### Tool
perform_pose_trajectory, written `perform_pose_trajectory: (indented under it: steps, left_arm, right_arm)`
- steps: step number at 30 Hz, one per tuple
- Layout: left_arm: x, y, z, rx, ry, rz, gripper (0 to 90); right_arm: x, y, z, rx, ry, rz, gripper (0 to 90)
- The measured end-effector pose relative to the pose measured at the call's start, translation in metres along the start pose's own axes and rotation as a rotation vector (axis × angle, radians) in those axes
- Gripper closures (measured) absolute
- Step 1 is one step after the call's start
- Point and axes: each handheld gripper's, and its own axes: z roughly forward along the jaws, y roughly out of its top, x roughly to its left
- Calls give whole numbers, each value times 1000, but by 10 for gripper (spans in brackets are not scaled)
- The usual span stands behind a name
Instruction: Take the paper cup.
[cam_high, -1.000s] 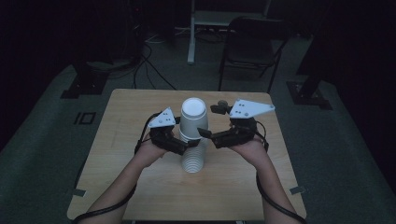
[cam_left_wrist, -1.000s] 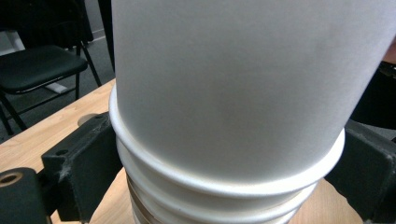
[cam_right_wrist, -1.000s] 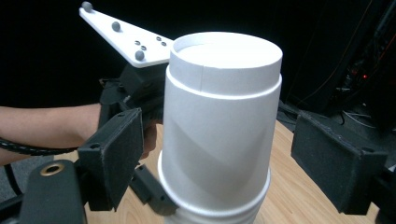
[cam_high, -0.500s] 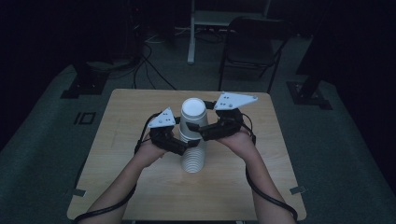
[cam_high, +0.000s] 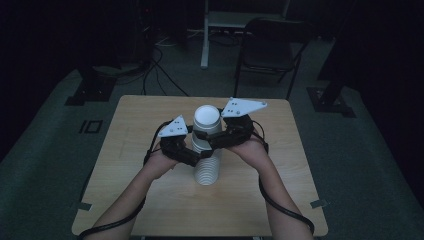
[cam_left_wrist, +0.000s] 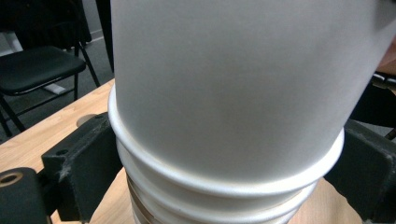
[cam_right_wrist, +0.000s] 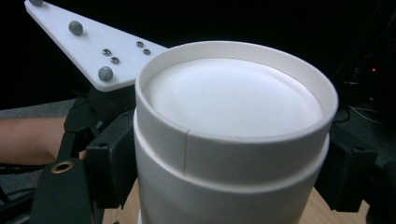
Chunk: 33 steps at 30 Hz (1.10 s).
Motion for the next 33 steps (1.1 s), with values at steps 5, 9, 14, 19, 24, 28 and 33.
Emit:
perform_pose_trajectory:
  steps: [5,9,14,19,24,28,33]
  left_arm:
    - [0,0,1,1,0,1,57]
    - [0,1,1,3,-1,3,57]
    - [0,0,1,0,0,-4,57]
    - [0,1,1,4,-1,-5,57]
    - [0,1,1,5,0,-5,57]
    - [0,1,1,5,1,-5,57]
    - [0,1,0,8,0,-5,57]
  right_arm:
    - [0,0,-1,4,-2,2,204]
    - [0,1,-1,4,-6,-1,204]
    - [0,4,-4,-17,-8,0,214]
    - [1,21,-14,-44,-26,-19,214]
    - [1,32,-19,-58,-18,-22,214]
    - [1,38,-24,-84,-21,-20,214]
    - [1,46,-31,-102,-35,-24,214]
